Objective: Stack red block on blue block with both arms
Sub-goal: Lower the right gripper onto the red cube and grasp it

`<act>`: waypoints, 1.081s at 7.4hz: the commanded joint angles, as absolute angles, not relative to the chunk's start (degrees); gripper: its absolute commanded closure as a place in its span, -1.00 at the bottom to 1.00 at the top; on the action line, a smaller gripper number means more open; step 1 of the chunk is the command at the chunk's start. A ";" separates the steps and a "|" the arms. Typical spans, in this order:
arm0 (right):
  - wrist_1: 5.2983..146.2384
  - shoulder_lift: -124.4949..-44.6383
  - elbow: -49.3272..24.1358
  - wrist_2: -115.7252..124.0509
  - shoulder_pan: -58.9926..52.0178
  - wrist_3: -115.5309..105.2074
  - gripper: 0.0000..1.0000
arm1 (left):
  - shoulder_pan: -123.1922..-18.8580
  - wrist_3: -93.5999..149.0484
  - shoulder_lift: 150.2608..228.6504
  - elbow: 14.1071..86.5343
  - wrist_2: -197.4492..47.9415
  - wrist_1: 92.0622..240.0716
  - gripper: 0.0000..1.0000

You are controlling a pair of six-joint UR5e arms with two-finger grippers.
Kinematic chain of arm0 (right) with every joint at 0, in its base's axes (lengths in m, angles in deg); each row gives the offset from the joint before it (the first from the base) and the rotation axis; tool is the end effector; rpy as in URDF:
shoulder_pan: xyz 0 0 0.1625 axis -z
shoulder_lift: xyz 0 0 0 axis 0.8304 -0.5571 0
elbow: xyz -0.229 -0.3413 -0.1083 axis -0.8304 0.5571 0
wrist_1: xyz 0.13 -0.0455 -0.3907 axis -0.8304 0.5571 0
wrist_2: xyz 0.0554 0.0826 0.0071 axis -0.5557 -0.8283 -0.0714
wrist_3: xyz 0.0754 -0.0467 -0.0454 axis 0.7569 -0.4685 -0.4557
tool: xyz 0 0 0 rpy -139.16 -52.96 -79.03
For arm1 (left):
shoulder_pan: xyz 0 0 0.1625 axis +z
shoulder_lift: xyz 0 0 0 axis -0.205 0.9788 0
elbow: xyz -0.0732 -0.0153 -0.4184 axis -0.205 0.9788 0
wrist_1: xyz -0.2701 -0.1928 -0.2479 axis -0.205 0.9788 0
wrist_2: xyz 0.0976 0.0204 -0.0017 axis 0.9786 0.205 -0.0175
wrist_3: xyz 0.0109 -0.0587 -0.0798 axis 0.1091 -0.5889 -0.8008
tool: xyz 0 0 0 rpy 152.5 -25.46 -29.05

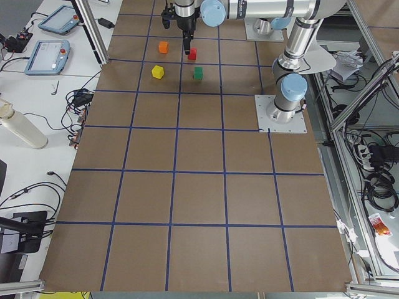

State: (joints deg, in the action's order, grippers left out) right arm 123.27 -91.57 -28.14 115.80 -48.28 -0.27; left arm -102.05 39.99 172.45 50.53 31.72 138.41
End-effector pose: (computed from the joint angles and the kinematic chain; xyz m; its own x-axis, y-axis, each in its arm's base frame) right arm 0.2647 -0.4844 0.2756 -0.9920 0.1200 -0.0391 0.1214 0.9920 -0.0336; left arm -0.1441 -0.5055 0.4580 -0.9954 -0.0429 0.0862 -0.0391 0.9982 0.0453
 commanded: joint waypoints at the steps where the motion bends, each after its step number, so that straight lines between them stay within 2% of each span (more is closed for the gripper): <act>1: 126.28 -89.21 -29.02 115.78 -48.45 1.09 -0.99 | -104.02 39.29 172.94 50.49 30.80 138.03 -1.00; 4: 136.01 -83.33 -28.85 115.69 -51.51 8.10 -0.99 | -104.20 39.38 172.94 50.67 30.71 138.03 -1.00; 6: 136.40 -81.91 -29.02 115.78 -52.31 11.47 -0.99 | -104.20 39.38 172.94 50.67 30.80 137.94 -1.00; 7: 135.96 -81.82 -28.94 116.04 -52.49 11.56 -0.77 | -104.20 39.38 172.94 50.67 30.72 137.94 -1.00; 8: 136.04 -81.73 -28.94 116.13 -52.49 11.47 0.04 | -104.20 39.47 172.94 50.67 30.71 137.94 -1.00</act>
State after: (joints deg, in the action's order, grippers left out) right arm 136.07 -81.96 -28.94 115.96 -52.34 11.28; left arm -104.20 39.40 172.94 50.67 30.74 137.95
